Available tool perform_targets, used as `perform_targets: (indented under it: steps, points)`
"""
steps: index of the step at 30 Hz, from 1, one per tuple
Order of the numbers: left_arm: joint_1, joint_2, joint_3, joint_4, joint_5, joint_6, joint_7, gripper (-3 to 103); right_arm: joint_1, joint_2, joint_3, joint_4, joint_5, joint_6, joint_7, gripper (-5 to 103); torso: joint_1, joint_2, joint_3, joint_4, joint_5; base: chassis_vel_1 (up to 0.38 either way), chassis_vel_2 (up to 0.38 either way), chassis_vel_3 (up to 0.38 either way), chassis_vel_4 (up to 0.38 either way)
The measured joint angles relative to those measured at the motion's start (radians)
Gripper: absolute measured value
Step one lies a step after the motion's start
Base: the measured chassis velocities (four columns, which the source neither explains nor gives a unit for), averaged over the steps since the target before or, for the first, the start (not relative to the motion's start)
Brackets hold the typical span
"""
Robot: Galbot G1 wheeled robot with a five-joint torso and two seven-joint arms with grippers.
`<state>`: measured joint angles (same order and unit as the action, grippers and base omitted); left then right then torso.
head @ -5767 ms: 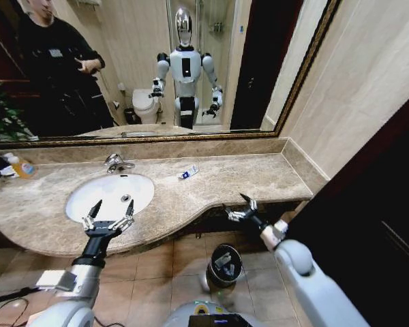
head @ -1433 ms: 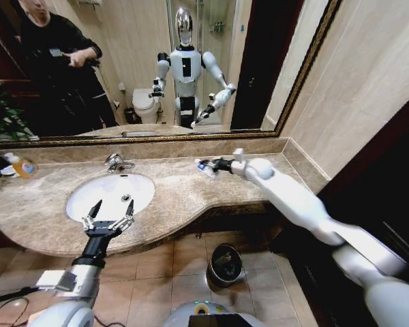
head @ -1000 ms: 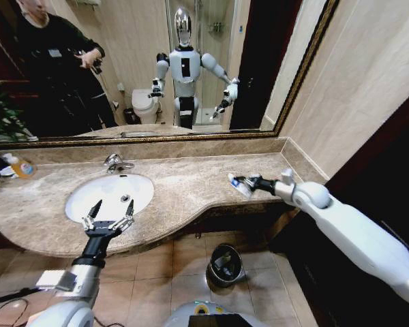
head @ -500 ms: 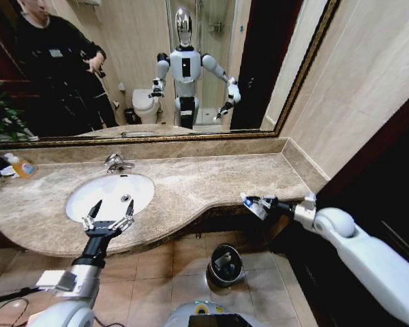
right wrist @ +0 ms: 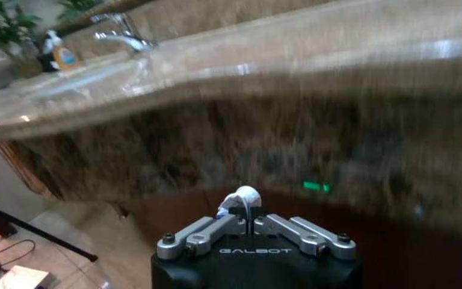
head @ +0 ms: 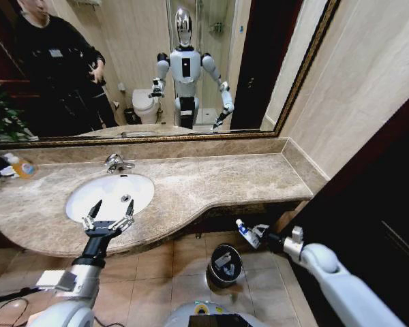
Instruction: Pick up the trash from the sink and place it in the trash bin.
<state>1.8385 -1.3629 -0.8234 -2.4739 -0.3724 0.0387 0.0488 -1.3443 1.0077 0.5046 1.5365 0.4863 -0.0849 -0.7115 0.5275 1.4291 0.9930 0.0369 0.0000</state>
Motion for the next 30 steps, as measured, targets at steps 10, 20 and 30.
perform_targets:
  steps: [10, 20, 30]
  points:
    - [0.0, 0.0, 0.0, 0.0, 0.0, 0.0, 0.0, 100, 0.017, 0.147, -0.007, -0.224, -0.149, 0.129, 0.058, 1, 0.0, 0.0, 0.0, -0.0001, -0.0003, 0.0, 0.0, 0.0, 0.0]
    - [0.0, 0.0, 0.0, 0.0, 0.0, 0.0, 0.0, 100, 0.049, 0.251, -0.009, -0.348, -0.219, 0.194, 0.181, 1, 0.0, 0.0, 0.0, -0.0001, -0.0003, 0.0, 0.0, 0.0, 0.0]
    - [0.0, 0.0, 0.0, 0.0, 0.0, 0.0, 0.0, 100, 0.111, 0.368, -0.106, -0.504, -0.227, 0.306, 0.46, 1, 0.0, 0.0, 0.0, 0.0, 0.0001, 0.0, 0.0, 0.0, 0.0]
